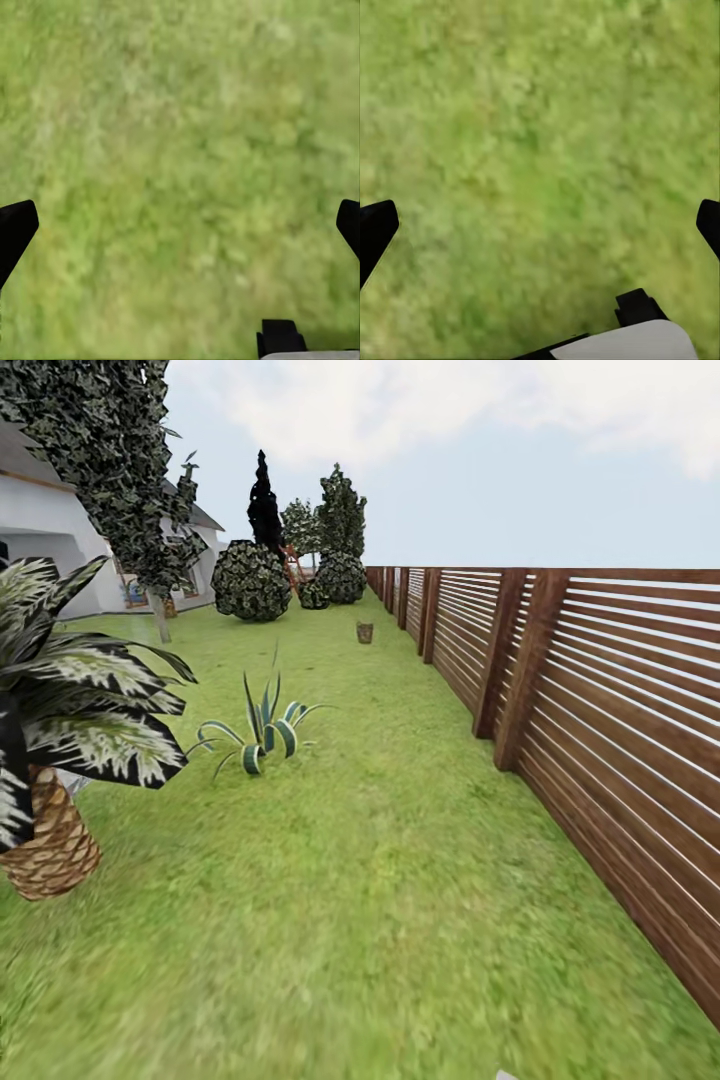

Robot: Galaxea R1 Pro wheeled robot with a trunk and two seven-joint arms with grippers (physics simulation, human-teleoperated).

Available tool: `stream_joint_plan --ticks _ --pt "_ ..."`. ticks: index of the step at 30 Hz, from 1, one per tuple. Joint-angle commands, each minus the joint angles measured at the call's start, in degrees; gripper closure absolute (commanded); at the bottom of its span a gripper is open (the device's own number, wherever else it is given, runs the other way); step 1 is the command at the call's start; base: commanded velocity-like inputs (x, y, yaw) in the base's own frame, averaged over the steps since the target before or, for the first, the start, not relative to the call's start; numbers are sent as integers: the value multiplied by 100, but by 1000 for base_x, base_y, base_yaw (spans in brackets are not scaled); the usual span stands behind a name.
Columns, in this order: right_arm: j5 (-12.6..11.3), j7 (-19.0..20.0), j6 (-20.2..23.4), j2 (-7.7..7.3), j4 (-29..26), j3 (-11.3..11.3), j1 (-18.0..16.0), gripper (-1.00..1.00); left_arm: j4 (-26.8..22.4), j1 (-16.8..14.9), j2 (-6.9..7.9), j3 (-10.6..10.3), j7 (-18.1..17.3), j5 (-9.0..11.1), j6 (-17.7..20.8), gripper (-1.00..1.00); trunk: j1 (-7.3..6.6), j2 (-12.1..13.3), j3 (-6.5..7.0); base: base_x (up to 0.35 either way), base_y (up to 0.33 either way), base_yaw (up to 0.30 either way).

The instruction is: Take the three Easter eggs out of the wicker basket on the lawn in the garden, then place them on the lawn next to a single tree (choose any tree) so that all three eggs are next to the same tree and none are left in the basket.

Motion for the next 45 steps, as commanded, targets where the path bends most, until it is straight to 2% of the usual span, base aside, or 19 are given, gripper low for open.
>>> stream_joint_plan --ticks 1,25,45 --pt "-62 -13 -25 1 0 8 -3 -100 6 -4 0 -47 47 -21 -15 -100 4 -4 -6 323 0 120" --pt "-65 -13 -25 1 0 9 -2 -100 6 -6 -2 -47 47 -21 -15 -100 4 -4 -6 323 -1 12" --pt "-56 -13 -25 10 0 9 2 -100 6 -5 -2 -47 47 -21 -15 -100 4 -4 -6 323 -90 0"
